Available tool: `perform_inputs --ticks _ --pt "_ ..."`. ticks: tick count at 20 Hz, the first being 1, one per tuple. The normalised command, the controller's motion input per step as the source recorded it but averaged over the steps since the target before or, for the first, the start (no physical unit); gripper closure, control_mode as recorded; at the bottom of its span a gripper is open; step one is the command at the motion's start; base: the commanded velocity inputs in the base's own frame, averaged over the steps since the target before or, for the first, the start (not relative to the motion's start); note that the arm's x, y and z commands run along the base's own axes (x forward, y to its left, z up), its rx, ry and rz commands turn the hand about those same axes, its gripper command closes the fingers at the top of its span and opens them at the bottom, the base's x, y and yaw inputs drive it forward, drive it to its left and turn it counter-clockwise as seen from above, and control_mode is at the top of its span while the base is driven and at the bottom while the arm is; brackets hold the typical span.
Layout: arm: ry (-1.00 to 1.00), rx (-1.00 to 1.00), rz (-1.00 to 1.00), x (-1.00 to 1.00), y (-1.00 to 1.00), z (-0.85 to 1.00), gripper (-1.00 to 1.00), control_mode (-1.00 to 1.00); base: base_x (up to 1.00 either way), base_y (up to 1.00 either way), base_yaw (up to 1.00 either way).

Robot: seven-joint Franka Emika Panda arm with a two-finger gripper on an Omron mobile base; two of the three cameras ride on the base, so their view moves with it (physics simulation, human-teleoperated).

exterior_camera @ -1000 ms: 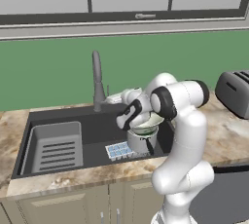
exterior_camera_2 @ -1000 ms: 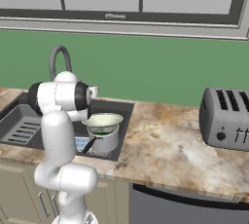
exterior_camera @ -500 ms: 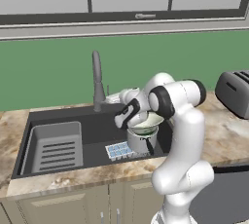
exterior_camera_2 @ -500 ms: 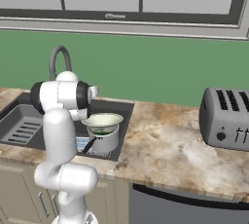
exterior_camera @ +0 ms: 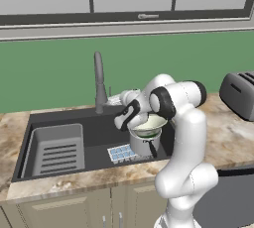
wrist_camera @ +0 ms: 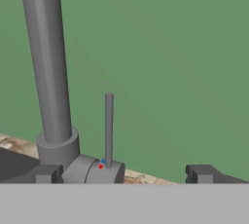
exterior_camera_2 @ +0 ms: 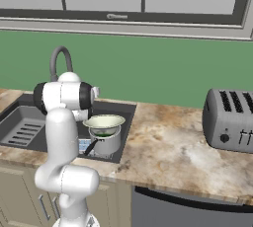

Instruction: Pick the bowl and saucepan and place them in the sink. Then turn on the water.

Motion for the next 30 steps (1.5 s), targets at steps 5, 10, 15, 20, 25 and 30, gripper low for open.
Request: perform_inputs --ticks 5,10,15,20,25,30 --pt "-0.01 0.0 0.0 0.14 0.09 -0.11 -1.0 -1.0 0.0 0.0 0.0" --pt "0.0 0.0 0.0 0.14 0.11 -0.12 -1.0 -1.0 0.0 0.0 0.0" --pt "0.0 0.0 0.0 0.16 0.11 -0.11 -1.0 -1.0 0.0 0.0 0.0" --pt "0.0 0.0 0.0 0.14 0.11 -0.09 -1.0 -1.0 0.0 0.0 0.0" --pt "-0.01 0.0 0.0 0.1 0.05 -0.07 -1.0 -1.0 0.0 0.0 0.0" --pt "-0.01 0.0 0.0 0.1 0.0 -0.01 -1.0 -1.0 0.0 0.0 0.0"
